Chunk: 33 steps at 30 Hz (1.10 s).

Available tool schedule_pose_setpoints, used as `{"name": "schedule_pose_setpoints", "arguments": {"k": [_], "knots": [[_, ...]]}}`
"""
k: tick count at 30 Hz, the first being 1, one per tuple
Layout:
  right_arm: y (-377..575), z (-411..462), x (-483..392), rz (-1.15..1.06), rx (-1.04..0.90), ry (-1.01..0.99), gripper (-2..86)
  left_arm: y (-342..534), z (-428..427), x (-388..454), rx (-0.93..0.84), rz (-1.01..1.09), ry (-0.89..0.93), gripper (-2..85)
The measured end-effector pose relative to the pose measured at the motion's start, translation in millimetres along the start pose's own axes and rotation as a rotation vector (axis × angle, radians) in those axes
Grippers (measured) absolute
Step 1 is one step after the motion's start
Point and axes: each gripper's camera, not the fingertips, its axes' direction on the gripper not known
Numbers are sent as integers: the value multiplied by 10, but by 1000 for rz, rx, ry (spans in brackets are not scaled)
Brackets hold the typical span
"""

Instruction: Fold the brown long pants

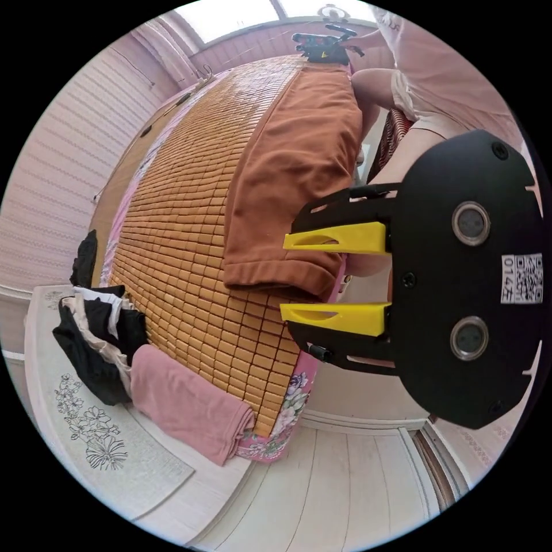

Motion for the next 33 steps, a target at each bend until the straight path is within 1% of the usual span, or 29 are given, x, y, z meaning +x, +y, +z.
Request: {"name": "schedule_pose_setpoints", "arguments": {"k": [1, 3, 5, 7, 9, 11, 15, 18, 20, 22, 25, 28, 30, 32, 33], "knots": [[-70, 64, -24, -4, 2, -2, 156, -47, -39, 7, 52, 3, -23, 96], [-143, 248, 41, 60, -18, -32, 160, -144, 36, -11, 82, -29, -21, 90], [-184, 533, 181, 151, -100, -125, 156, -258, 219, -49, 65, -64, 18, 110], [-164, 662, 235, 188, -136, -167, 136, -369, 500, -163, 0, -123, 81, 132], [-124, 702, 237, 189, -147, -118, 120, -405, 697, -287, -61, -174, 84, 134], [-64, 651, 232, 175, -143, -27, 72, -381, 945, -405, -147, -219, 102, 120], [65, 464, 295, 153, -101, -18, 24, -317, 955, -614, -127, -271, 131, 104], [191, 231, 416, 156, -45, -61, 7, -288, 764, -624, -81, -200, 130, 79], [312, -12, 489, 144, 34, -93, 2, -237, 598, -635, -21, -158, 151, 67], [397, -204, 547, 136, 82, -113, 0, -136, 331, -750, 71, -154, 244, 49], [447, -454, 717, 142, 133, -165, -2, -58, -31, -936, 153, -165, 331, 42], [323, -440, 870, 157, 115, -162, 0, -170, -257, -1004, 222, -129, 366, 42], [208, -317, 957, 221, 88, -174, 5, -294, -222, -1032, 250, -153, 385, 43], [89, 78, 1083, 332, -46, -239, 15, -427, -19, -1074, 230, -215, 401, 44], [82, 189, 1096, 343, -79, -242, 18, -508, 197, -1098, 171, -247, 388, 46]]}}
